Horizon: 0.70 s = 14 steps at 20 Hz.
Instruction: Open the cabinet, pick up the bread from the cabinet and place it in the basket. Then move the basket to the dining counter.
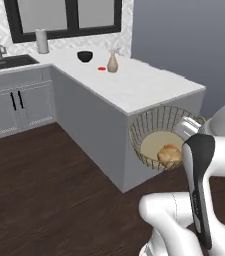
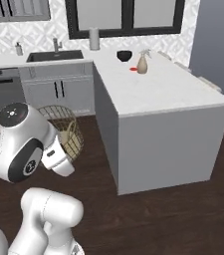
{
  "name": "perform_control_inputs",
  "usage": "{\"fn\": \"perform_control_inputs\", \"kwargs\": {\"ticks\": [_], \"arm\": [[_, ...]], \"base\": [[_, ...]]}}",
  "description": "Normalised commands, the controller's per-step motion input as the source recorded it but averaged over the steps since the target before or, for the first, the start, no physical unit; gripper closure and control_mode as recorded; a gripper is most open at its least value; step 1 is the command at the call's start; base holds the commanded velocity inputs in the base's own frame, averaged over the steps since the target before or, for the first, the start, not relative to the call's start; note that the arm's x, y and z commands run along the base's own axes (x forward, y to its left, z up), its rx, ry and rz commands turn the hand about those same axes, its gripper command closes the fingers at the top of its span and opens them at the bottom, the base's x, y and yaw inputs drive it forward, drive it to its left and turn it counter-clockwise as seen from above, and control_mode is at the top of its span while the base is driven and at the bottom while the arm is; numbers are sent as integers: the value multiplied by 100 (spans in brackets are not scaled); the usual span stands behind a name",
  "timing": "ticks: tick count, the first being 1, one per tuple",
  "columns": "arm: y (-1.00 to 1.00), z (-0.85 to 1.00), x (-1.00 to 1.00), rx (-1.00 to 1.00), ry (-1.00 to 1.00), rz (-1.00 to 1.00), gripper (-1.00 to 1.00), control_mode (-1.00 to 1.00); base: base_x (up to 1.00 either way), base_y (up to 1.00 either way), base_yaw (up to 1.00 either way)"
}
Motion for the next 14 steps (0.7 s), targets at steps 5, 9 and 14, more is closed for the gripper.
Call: {"fn": "perform_control_inputs", "kwargs": {"ticks": [5,9,14], "arm": [[0,0,0,0,0,0,100,100],[0,0,0,0,0,0,100,100],[0,0,0,0,0,0,100,100]], "base": [[100,-64,36],[100,-90,36],[100,-85,47]]}}
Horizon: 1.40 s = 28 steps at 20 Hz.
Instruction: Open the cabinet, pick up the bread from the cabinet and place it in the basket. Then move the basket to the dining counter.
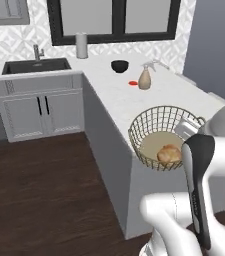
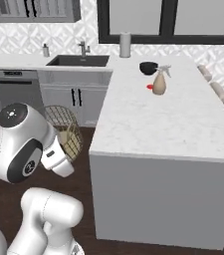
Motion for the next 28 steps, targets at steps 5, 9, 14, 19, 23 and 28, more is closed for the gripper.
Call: {"fn": "perform_control_inputs", "kwargs": {"ticks": [5,9,14,19,23,28], "arm": [[0,0,0,0,0,0,100,100],[0,0,0,0,0,0,100,100],[-65,-28,53,15,0,2,100,-100],[-74,-88,95,12,11,4,100,-100],[-40,-98,100,9,25,12,100,-100],[-35,-81,100,6,8,10,100,-100]], "base": [[100,-81,42],[100,-59,18],[20,-10,1],[0,0,0],[0,0,0],[0,0,0]]}}
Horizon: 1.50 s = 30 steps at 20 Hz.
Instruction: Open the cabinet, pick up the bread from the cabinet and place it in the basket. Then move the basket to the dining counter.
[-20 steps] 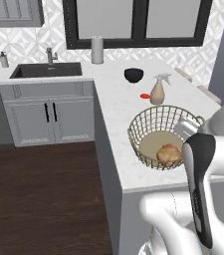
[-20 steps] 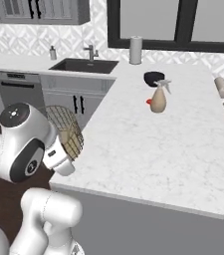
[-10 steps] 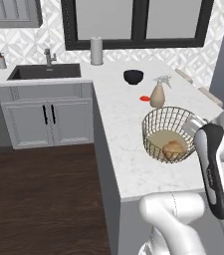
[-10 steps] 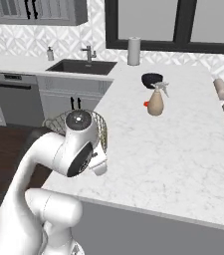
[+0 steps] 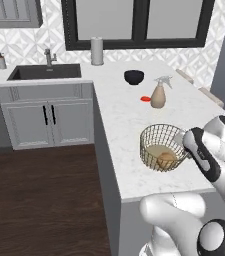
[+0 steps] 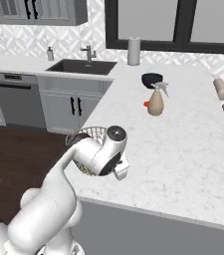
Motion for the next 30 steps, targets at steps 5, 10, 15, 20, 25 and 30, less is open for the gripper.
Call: {"fn": "perform_control_inputs", "kwargs": {"ticks": [5,10,15,20,25,30], "arm": [[-17,-78,83,0,0,1,100,-100],[5,-74,48,-1,0,-8,-100,-100],[11,-8,14,0,-1,-4,-100,-100],[7,53,-31,-1,-16,0,-100,-100],[47,76,-90,-11,-36,3,-100,-100],[100,64,-82,-20,-53,11,-100,-100]], "base": [[0,0,0],[0,0,0],[0,0,0],[0,0,0],[0,0,0],[0,0,0]]}}
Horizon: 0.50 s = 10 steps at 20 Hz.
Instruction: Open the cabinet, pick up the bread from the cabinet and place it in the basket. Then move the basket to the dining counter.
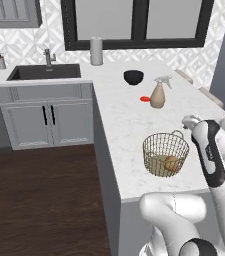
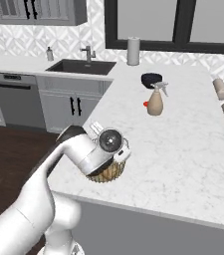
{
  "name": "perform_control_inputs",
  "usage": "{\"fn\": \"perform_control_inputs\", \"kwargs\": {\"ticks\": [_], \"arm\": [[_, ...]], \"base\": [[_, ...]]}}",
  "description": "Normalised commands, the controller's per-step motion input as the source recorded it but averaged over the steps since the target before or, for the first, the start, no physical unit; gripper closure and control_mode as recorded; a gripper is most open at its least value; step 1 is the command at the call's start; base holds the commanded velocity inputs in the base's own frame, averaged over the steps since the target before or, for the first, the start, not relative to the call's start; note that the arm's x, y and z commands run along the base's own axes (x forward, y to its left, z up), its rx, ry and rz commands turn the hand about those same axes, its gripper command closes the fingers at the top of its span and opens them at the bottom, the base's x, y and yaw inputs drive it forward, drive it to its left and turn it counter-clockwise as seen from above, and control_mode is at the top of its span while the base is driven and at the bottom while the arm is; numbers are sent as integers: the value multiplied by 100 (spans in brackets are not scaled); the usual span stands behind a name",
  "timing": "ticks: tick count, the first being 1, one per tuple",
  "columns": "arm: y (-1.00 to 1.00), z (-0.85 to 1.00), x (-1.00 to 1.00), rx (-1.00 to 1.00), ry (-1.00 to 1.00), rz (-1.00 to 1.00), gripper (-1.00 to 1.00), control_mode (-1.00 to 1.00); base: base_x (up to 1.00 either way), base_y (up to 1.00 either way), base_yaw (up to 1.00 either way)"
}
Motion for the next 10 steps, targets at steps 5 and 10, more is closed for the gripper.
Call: {"fn": "perform_control_inputs", "kwargs": {"ticks": [5,10], "arm": [[100,74,-68,-5,-21,22,-100,-100],[100,67,-37,0,9,55,-100,-100]], "base": [[0,0,0],[0,0,0]]}}
